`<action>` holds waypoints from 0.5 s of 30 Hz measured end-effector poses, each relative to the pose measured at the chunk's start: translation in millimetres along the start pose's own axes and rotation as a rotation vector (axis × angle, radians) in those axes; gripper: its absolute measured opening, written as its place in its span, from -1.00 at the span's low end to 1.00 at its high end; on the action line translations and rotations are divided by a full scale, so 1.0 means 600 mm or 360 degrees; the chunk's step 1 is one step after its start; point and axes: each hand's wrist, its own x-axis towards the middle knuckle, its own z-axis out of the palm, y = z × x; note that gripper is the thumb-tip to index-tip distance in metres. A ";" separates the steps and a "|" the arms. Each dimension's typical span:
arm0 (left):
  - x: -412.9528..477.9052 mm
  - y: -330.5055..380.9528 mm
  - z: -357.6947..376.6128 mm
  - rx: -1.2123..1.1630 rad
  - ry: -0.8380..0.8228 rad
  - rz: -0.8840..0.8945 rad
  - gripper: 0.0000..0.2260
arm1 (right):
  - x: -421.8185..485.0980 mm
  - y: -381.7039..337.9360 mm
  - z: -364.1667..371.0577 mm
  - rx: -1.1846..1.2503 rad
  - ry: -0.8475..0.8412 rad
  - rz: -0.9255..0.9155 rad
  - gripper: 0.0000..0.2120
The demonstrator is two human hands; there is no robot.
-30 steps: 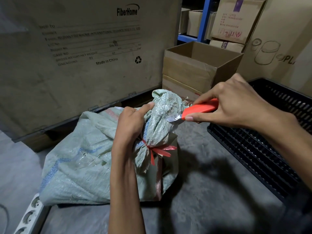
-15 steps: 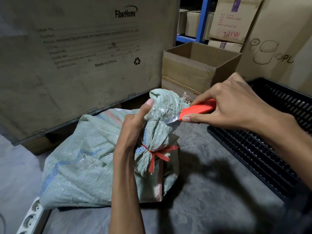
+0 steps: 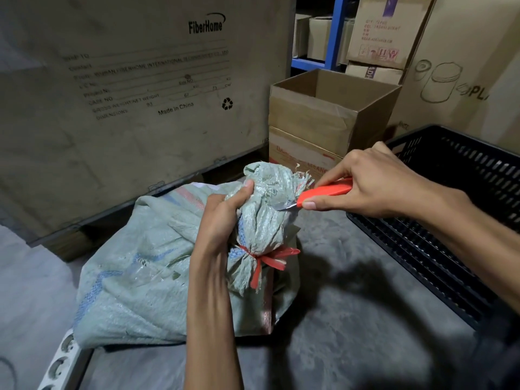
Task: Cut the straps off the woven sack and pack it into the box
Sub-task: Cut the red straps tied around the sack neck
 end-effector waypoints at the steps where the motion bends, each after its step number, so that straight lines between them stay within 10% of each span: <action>1: -0.001 -0.003 0.000 -0.0053 -0.0004 -0.0022 -0.73 | 0.000 0.000 0.001 0.0020 -0.0022 0.0008 -0.21; 15: -0.025 -0.004 0.024 0.0124 0.0000 0.0383 -0.29 | -0.035 -0.030 -0.086 -0.0339 0.0380 -0.0199 -0.15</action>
